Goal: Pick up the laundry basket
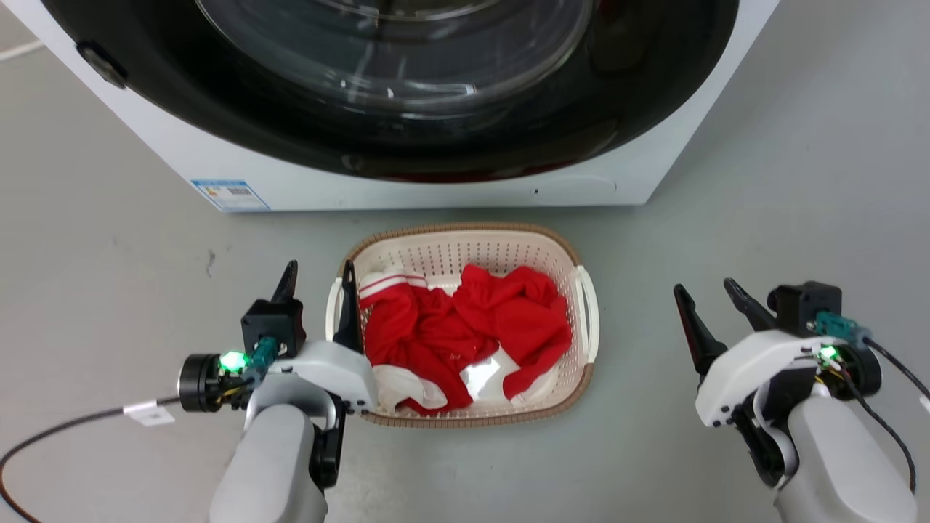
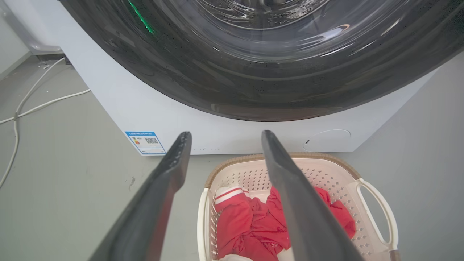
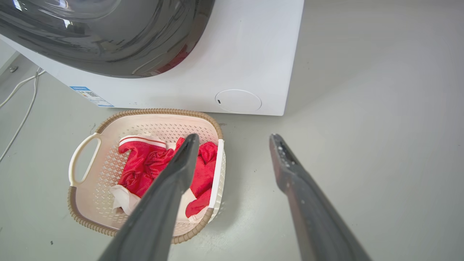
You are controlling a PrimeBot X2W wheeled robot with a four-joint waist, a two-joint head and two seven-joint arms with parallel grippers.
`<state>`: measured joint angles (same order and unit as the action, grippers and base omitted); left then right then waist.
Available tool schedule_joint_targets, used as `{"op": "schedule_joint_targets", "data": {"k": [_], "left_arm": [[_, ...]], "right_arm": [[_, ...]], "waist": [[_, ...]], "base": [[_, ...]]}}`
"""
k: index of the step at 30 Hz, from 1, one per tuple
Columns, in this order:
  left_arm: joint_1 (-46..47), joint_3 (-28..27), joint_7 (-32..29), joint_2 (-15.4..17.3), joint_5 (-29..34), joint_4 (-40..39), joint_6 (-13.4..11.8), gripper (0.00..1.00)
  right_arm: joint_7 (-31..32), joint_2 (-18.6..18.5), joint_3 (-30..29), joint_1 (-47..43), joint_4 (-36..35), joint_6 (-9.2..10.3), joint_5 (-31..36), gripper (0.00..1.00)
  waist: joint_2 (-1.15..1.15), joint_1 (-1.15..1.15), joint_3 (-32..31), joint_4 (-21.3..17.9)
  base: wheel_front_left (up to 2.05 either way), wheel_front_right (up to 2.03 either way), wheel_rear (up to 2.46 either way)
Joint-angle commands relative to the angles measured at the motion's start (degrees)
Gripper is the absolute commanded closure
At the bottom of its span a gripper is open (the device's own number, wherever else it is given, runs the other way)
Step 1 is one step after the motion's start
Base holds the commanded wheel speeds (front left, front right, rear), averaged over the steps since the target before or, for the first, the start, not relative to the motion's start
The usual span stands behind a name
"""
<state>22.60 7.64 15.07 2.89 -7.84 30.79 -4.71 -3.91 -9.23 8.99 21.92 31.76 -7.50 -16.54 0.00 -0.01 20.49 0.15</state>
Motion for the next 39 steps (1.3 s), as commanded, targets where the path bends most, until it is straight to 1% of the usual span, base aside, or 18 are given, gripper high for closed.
{"op": "schedule_joint_targets", "data": {"k": [1,5,6,8,15,22,29,34,37,39], "left_arm": [[1.57,-0.25,0.14,0.14,-0.31,1.11,0.06,0.00],[5.17,-1.01,0.14,0.81,-0.46,5.61,0.32,0.00],[5.17,-1.01,0.14,0.81,-0.46,5.61,0.32,0.00],[7.28,-1.41,0.14,1.22,-0.52,8.88,0.61,0.00],[11.46,-1.29,0.07,1.54,-1.00,15.73,1.07,0.00],[16.97,-1.17,-1.70,2.78,-1.83,22.91,2.71,0.00],[22.32,-0.78,-3.72,3.19,-2.50,28.38,3.72,0.00],[25.70,-0.65,-4.77,3.52,-2.98,31.56,4.01,0.00],[27.33,-0.19,-5.43,3.43,-2.84,33.05,3.53,0.00],[28.58,-0.16,-5.52,4.03,-3.05,33.87,3.75,0.00]], "right_arm": [[0.28,-0.35,0.81,1.65,0.88,0.02,-0.96,0.00],[1.71,-0.87,4.24,5.25,4.41,0.02,-3.51,0.00],[1.71,-0.87,4.24,5.25,4.41,0.02,-3.51,0.00],[2.83,-1.19,7.03,7.67,7.16,0.02,-5.30,0.00],[3.81,-1.68,12.26,12.65,12.87,0.02,-8.89,0.00],[4.88,-1.89,18.78,19.08,17.79,0.02,-13.41,0.00],[6.89,-2.83,25.09,25.10,21.86,0.02,-17.42,0.00],[7.81,-3.40,28.31,28.95,25.15,0.02,-19.25,0.00],[7.65,-3.67,29.79,31.00,27.00,0.02,-20.16,0.00],[7.60,-3.76,30.73,32.33,28.01,0.02,-20.81,0.00]], "waist": [[0.00,0.01,2.57,-0.18],[0.00,0.01,5.32,-0.36],[0.00,0.01,5.32,-0.36],[0.00,0.01,7.05,-0.49],[0.00,0.01,10.29,-0.13],[0.00,0.01,14.32,0.14],[0.00,0.01,18.15,0.59],[0.00,0.01,20.54,0.95],[0.00,0.01,21.98,1.22],[0.00,0.01,23.09,1.38]], "base": [[0.00,0.00,0.00],[0.00,0.00,0.00],[0.00,0.00,0.00],[0.00,0.00,0.00],[0.00,0.00,0.00],[0.00,0.00,0.00],[0.00,0.00,0.00],[0.00,0.00,0.00],[0.00,0.00,0.00],[0.00,0.00,0.00]]}}
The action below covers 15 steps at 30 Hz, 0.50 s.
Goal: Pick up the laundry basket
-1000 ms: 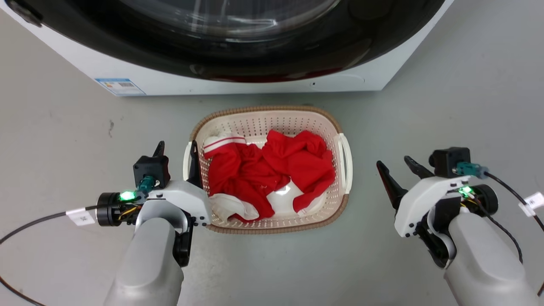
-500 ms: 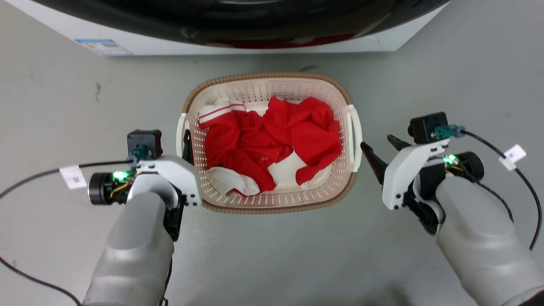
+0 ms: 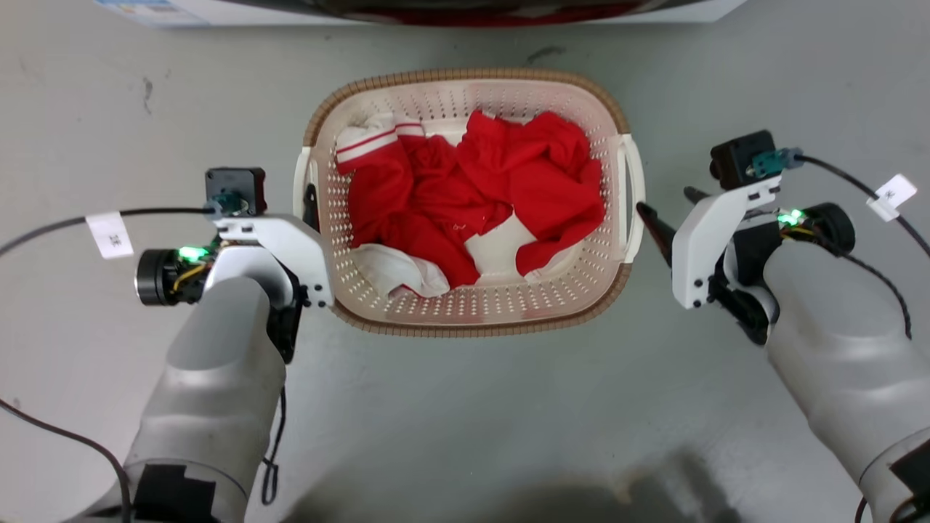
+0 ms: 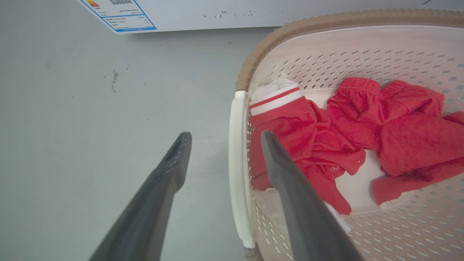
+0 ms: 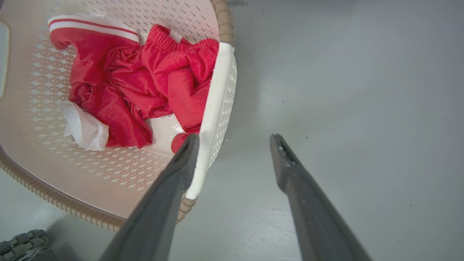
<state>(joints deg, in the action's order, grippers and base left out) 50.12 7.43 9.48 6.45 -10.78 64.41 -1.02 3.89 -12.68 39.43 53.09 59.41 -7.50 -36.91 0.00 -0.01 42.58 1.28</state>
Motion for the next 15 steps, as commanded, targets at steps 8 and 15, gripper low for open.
{"op": "schedule_joint_targets", "data": {"k": [8,15], "left_arm": [[4.61,0.77,0.05,0.36,-0.40,2.96,-0.25,0.00],[6.44,1.49,-0.01,0.08,-0.70,5.03,0.16,0.00]], "right_arm": [[-1.11,-0.62,3.40,5.25,3.64,0.05,-2.42,0.00],[-1.06,-0.17,6.27,7.29,5.01,0.04,-4.62,0.00]], "waist": [[0.00,0.01,4.47,1.32],[0.00,0.01,6.48,2.12]], "base": [[0.00,0.00,0.00],[0.00,0.00,0.00]]}}
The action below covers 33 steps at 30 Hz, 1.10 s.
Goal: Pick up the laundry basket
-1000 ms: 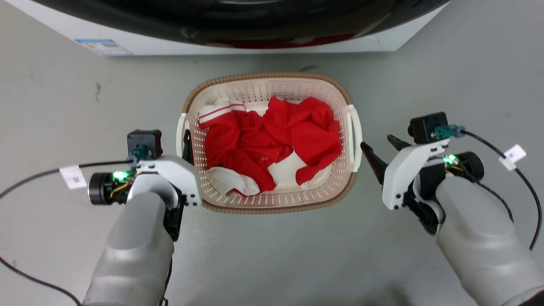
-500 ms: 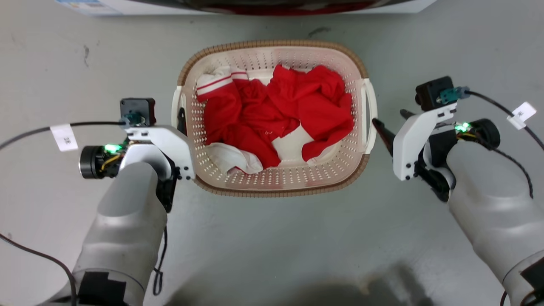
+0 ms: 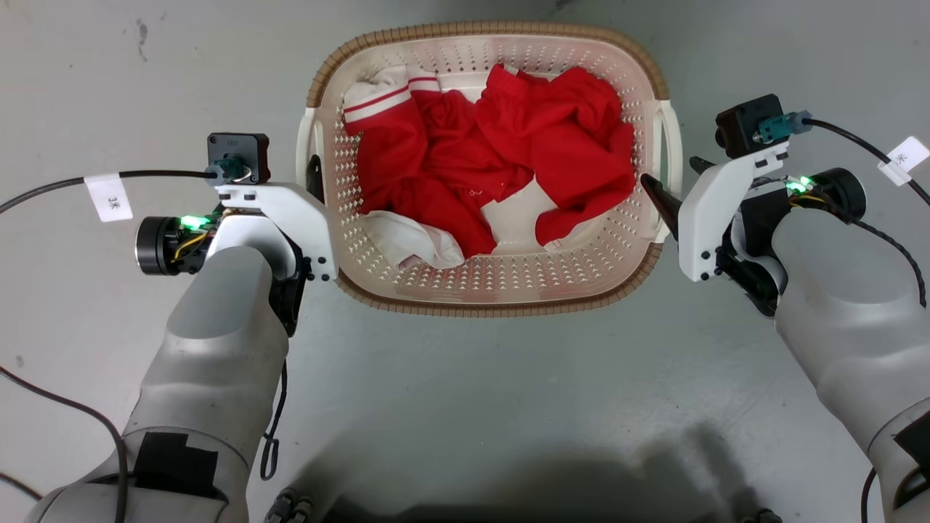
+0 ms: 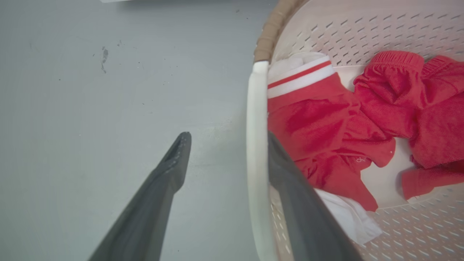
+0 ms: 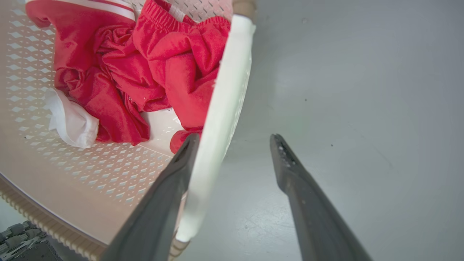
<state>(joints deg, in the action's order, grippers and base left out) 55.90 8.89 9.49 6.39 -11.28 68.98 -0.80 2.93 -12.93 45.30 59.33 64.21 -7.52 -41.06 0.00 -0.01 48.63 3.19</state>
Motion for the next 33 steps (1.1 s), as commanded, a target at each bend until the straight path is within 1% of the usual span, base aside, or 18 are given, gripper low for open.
{"op": "schedule_joint_targets", "data": {"k": [1,8,9,10,14,23,33], "left_arm": [[0.88,0.11,0.01,0.06,-0.30,0.67,-0.04,0.00],[2.20,0.74,-0.15,-0.54,-0.86,1.84,0.26,0.00],[2.34,0.80,-0.24,-0.64,-1.05,1.98,0.64,0.75],[2.37,0.77,-0.68,-0.78,-1.28,2.21,0.97,1.00],[2.65,0.94,-0.63,-0.29,-1.52,2.77,1.19,1.00],[2.39,1.45,-0.91,-1.00,-2.49,3.44,1.44,1.00],[-0.69,1.62,-3.15,-2.53,-4.70,4.32,1.85,1.00]], "right_arm": [[-0.13,0.11,0.83,1.18,0.32,0.06,-0.72,0.00],[0.04,0.41,3.37,1.61,0.52,0.06,-3.73,0.00],[0.19,0.47,3.65,1.49,0.50,0.06,-4.33,0.58],[0.43,0.56,3.99,1.31,0.32,0.06,-4.93,1.00],[0.47,-0.23,5.65,1.51,0.13,0.05,-6.41,1.00],[1.18,-1.40,9.20,0.78,-0.53,0.03,-10.32,1.00],[4.11,-1.78,12.75,-1.26,-2.13,-0.05,-15.69,1.00]], "waist": [[0.00,0.01,0.67,0.27],[0.00,0.01,2.00,0.69],[0.00,0.01,2.12,0.69],[0.00,0.01,2.21,0.67],[0.00,0.01,2.50,0.63],[0.00,0.01,0.92,0.57],[0.00,0.01,-4.80,-0.24]], "base": [[0.00,0.00,0.00],[0.00,0.00,0.00],[0.00,0.00,0.00],[0.00,0.00,0.00],[0.00,0.00,0.00],[0.00,0.00,0.00],[0.00,0.00,0.00]]}}
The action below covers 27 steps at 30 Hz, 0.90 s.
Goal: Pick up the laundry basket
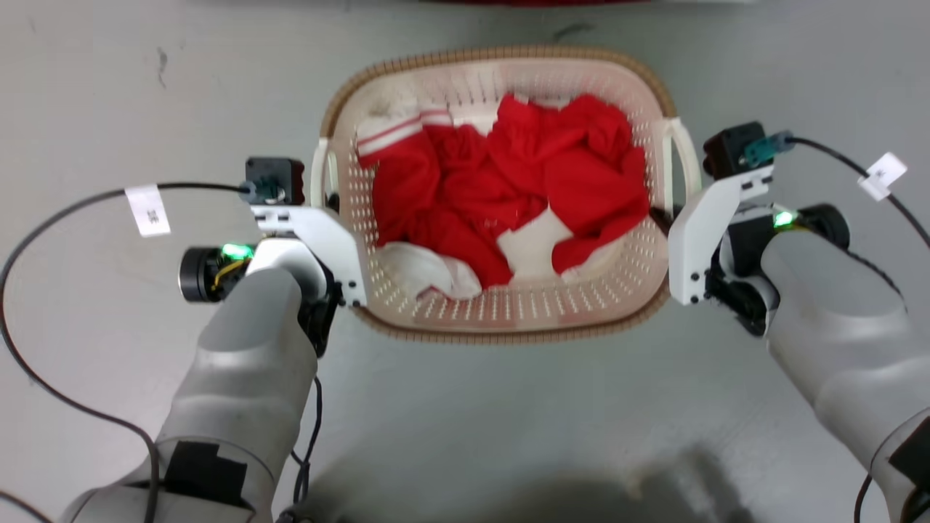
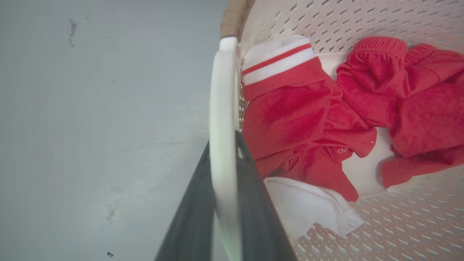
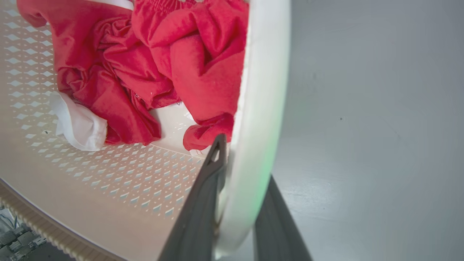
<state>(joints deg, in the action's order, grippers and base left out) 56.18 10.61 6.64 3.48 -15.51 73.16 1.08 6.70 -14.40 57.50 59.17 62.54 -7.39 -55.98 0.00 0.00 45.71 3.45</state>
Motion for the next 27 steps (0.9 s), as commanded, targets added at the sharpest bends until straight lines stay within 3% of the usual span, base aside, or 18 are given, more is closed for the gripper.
{"op": "schedule_joint_targets", "data": {"k": [1,27], "left_arm": [[-0.97,-0.09,-0.30,0.39,-0.47,0.13,-0.03,1.00],[-10.91,0.34,-7.19,0.39,-4.77,0.55,1.80,1.00]], "right_arm": [[0.34,-0.31,0.56,-1.09,-0.46,-0.18,-0.77,1.00],[10.16,2.65,7.84,-11.59,-0.14,-0.44,-13.10,1.00]], "waist": [[0.00,0.00,-1.87,-0.50],[0.00,0.00,-23.23,-5.57]], "base": [[0.00,0.00,0.00],[0.00,0.00,0.00]]}}
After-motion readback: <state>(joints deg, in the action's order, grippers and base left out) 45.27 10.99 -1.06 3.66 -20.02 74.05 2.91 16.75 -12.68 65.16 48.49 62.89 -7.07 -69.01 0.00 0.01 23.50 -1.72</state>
